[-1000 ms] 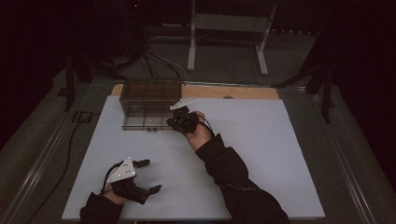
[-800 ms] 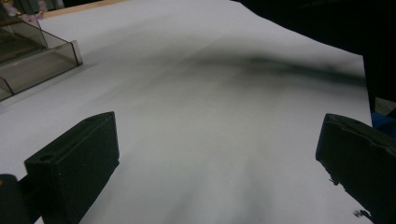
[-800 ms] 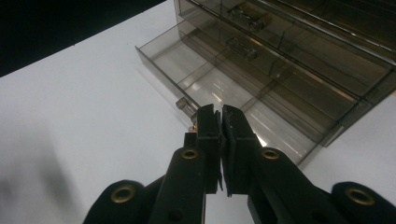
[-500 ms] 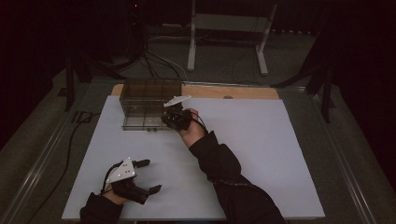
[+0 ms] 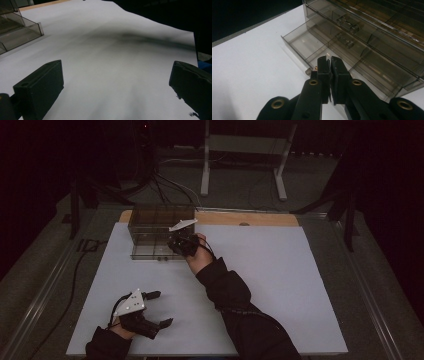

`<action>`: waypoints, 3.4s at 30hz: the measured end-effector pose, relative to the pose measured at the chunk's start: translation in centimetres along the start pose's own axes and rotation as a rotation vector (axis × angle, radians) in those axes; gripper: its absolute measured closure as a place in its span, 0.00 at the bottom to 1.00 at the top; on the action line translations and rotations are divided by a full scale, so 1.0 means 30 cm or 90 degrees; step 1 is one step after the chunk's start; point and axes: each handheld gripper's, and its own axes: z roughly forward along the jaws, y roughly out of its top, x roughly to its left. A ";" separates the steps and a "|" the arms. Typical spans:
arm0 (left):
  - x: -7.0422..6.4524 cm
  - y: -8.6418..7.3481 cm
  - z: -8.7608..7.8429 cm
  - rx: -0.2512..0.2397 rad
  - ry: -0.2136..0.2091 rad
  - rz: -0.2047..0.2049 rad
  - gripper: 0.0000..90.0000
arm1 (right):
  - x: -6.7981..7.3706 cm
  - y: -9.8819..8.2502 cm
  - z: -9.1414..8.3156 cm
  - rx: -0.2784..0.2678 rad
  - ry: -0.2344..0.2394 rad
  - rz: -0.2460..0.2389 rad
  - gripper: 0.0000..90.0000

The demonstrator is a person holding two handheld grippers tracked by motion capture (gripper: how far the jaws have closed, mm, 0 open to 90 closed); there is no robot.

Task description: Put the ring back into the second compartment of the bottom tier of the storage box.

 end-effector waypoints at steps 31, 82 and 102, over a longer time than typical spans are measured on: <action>-0.001 0.000 0.000 -0.006 -0.004 0.000 0.01 | -0.019 0.025 0.147 -0.019 -0.037 0.028 0.89; -0.004 -0.005 0.004 -0.002 0.001 0.005 0.01 | -0.017 -0.085 -0.131 -0.059 0.099 -0.014 0.00; -0.006 -0.004 0.010 0.004 0.002 0.007 0.01 | -0.071 -0.221 -0.245 -0.052 0.081 0.002 0.00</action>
